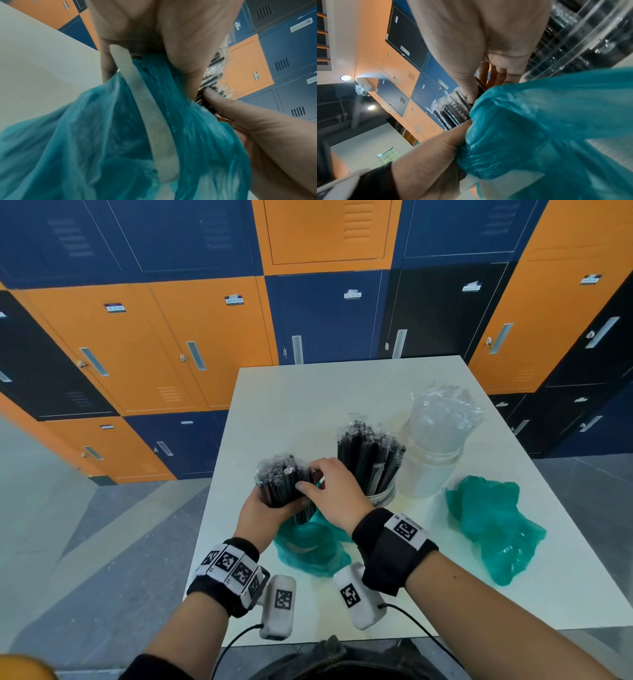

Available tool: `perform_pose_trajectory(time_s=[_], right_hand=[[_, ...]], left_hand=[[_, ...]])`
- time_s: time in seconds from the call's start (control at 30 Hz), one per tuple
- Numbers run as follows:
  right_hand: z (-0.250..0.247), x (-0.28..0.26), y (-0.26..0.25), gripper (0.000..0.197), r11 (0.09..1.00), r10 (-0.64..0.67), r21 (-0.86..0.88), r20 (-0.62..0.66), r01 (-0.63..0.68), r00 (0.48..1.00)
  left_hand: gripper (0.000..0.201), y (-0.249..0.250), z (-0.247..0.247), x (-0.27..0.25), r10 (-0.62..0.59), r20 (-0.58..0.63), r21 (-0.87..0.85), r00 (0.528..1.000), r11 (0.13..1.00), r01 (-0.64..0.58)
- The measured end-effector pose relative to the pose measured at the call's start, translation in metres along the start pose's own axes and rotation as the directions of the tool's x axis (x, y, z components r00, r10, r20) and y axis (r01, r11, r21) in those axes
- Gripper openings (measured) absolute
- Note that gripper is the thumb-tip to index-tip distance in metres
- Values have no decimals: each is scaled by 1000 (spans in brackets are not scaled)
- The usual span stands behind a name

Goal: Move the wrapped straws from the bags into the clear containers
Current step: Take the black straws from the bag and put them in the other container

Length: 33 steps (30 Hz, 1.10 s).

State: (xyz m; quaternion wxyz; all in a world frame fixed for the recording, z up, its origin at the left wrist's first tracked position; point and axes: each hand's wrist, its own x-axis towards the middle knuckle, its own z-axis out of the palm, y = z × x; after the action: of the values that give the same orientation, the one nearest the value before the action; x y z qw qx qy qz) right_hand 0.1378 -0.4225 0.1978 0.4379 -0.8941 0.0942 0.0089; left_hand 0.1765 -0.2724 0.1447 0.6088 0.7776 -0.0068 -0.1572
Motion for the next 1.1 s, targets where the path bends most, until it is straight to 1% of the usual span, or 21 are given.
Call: perform_pose_trajectory(time_s=[0.13,0.2,0.27,0.33,0.43,0.5,0.57,0.7,0.83,0.93,1.03,1.1], right_hand=[[3,-3,2,39,998,8,62,-39,-5,999],[1,-6,3,36,990,20,143,-75,-9,997],[-1,-10,5,37,979,37,201,-76,-21,996],[-3,-13,8,37,979,44,202,-71,-29,996],[-3,-15,11,23,982,19,191,-144,9,989],[-5,-16,12,22,980,16,200,-175,19,984],[-10,-18,11,23,981,16,192,-162,15,987],[-23,-20,8,21,989,-48,130,-120,64,992],[-49,-19,-5,19,977,-84,172,-213,122,973],[-76,-17,-18,16,958,-92,234,-294,165,951],[-103,-15,-28,16,935,-86,286,-387,209,918],[-120,-13,-34,13,929,-103,273,-457,250,883]], left_hand=[[48,2,1,-3,6,-1,0,1000,1000,-6],[49,3,2,-4,10,-15,6,1000,1000,-10],[50,3,3,-5,11,-37,9,999,1000,-11],[51,3,4,-6,10,-50,20,999,1000,-9],[54,2,6,-5,8,-59,49,998,999,-5],[55,1,7,-3,6,-64,67,998,998,-1],[56,0,9,-2,5,-62,79,998,997,-1],[58,0,11,-2,-1,-56,70,998,998,5],[59,2,14,-3,5,-60,90,998,996,1],[56,4,15,-4,7,-59,99,998,995,-1],[56,5,17,-5,9,-49,108,999,994,-3],[56,6,18,-5,12,-47,119,999,993,-6]])
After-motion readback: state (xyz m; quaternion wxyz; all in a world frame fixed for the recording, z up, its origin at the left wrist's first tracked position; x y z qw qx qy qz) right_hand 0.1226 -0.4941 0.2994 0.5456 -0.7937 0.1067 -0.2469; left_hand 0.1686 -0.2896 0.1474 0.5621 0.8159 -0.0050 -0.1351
